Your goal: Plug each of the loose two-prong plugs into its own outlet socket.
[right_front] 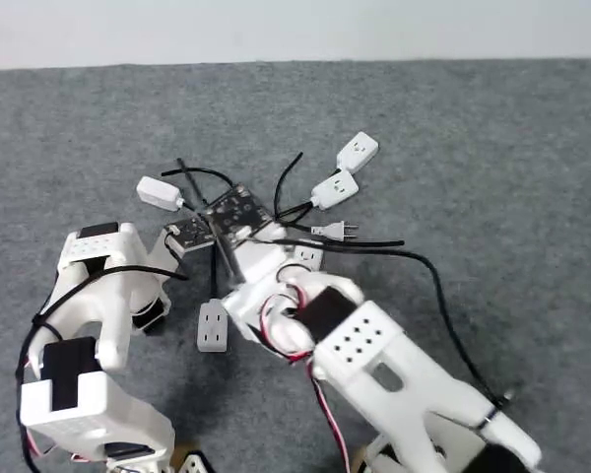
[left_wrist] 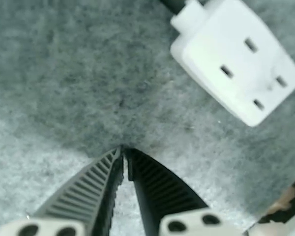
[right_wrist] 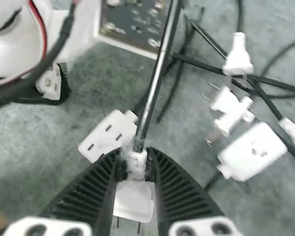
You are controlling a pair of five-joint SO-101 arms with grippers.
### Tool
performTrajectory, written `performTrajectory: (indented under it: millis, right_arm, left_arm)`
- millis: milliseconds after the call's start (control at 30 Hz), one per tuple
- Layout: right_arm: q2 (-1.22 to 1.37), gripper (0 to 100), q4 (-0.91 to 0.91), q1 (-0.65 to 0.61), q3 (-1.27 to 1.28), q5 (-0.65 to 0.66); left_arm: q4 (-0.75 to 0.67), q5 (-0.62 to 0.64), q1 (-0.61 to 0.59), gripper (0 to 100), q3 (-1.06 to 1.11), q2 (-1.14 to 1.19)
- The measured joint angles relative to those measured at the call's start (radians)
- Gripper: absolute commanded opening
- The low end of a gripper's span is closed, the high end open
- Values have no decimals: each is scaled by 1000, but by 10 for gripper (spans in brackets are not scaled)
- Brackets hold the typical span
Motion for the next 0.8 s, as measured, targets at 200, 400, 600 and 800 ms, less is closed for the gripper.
performTrajectory:
  millis: [200,400,600,800]
  right_arm:
    - [61,8,-29,-31,2,-6]
    - [64,8,-29,-49,2,-18]
    - [74,8,-43,-49,2,-29]
    - [74,8,-77,-48,2,-31]
  left_arm:
    - [5,-32,0,12,0,-3]
    - [-41,-51,3,12,109,-107]
    - [-103,-52,14,12,212,-207]
    - [-126,-52,15,12,259,-262]
